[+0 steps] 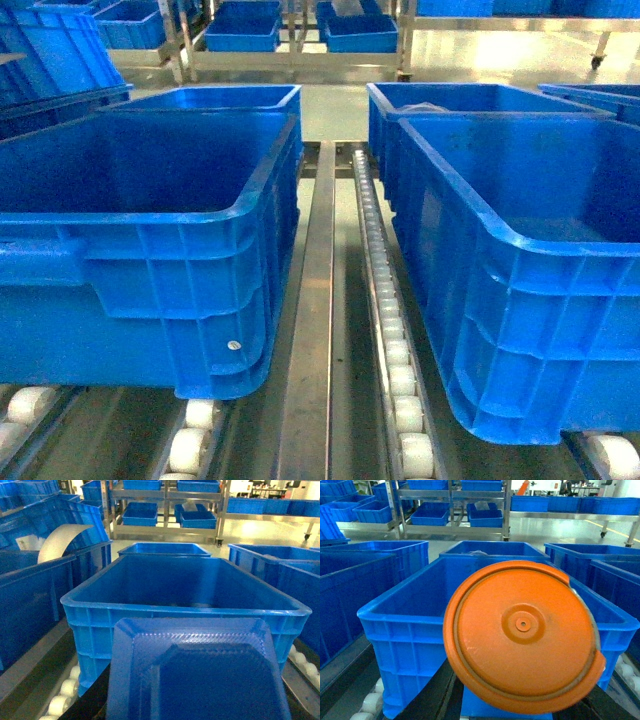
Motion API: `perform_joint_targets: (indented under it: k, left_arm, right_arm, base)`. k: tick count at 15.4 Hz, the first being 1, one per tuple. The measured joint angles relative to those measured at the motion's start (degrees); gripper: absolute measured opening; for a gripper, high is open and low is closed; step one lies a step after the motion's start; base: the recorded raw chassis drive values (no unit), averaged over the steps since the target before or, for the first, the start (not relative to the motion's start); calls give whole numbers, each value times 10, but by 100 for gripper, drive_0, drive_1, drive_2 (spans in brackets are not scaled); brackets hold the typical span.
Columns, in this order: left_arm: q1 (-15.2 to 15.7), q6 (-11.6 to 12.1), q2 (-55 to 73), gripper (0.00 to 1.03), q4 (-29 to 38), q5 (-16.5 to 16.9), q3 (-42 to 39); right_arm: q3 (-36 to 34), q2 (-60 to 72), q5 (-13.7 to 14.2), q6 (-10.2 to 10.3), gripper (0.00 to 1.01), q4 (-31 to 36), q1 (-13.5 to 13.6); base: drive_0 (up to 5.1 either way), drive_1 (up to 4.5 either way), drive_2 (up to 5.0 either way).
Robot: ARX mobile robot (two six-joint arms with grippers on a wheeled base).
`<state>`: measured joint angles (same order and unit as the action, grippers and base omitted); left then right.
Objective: Sort blue parts and orange caps into right shelf containers
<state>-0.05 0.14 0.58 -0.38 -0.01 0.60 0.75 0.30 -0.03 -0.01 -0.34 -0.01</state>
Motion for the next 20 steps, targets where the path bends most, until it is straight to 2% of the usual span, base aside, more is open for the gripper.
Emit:
perform_joint_targets:
  k: [3,4,5,6,7,9,10,11,12,14,16,17,18,20]
  left_arm:
    - [0,0,0,43,0,0,0]
    - [12,-1,3,43,1,37,0]
    - [10,-4,21,43,30,89,0]
    - [-12,-15,68,43,85,96,3]
    - [-23,-17,150,43,165,108,19]
    - [-24,-13,360,43,362,115,101]
    - [-23,-11,487,43,452,110,165]
    - [-16,-12,613,43,508,102,241]
    - [-12,-12,713,43,508,82,307]
    - [-9,-16,884,43,461,59,414]
    - [-13,-18,953,43,448,50,475]
    - [-13,-18,955,43,450,51,478]
    - [-13,-21,955,50,456,58,478]
    - [-12,-23,951,73,463,78,461]
  right_arm:
    - [0,0,0,0,42,0,0]
    - [0,9,-70,0,42,20,-28]
    - [1,21,-159,1,42,35,-68]
    - [1,40,-207,2,42,51,-62]
    - [12,94,-219,-1,42,108,-40]
    - [76,259,-207,-24,42,266,-20]
    - [130,368,-191,-38,42,350,2]
    - [190,483,-167,-53,42,417,19]
    - [247,582,-143,-62,42,451,29]
    - [355,776,-86,-72,42,453,39]
    - [405,890,-59,-73,42,458,45]
    - [412,909,-61,-71,48,462,45]
    - [413,913,-59,-71,62,467,45]
    - [422,912,-55,-71,85,473,45]
  base:
    - [0,0,0]
    - [0,0,0]
    - [0,0,0]
    - [0,0,0]
    - [0,0,0]
    - [0,0,0]
    - [0,0,0]
    - [0,0,0]
    - [0,0,0]
    - [0,0,0]
    - [0,0,0]
    - [0,0,0]
    - [0,0,0]
    - [0,0,0]
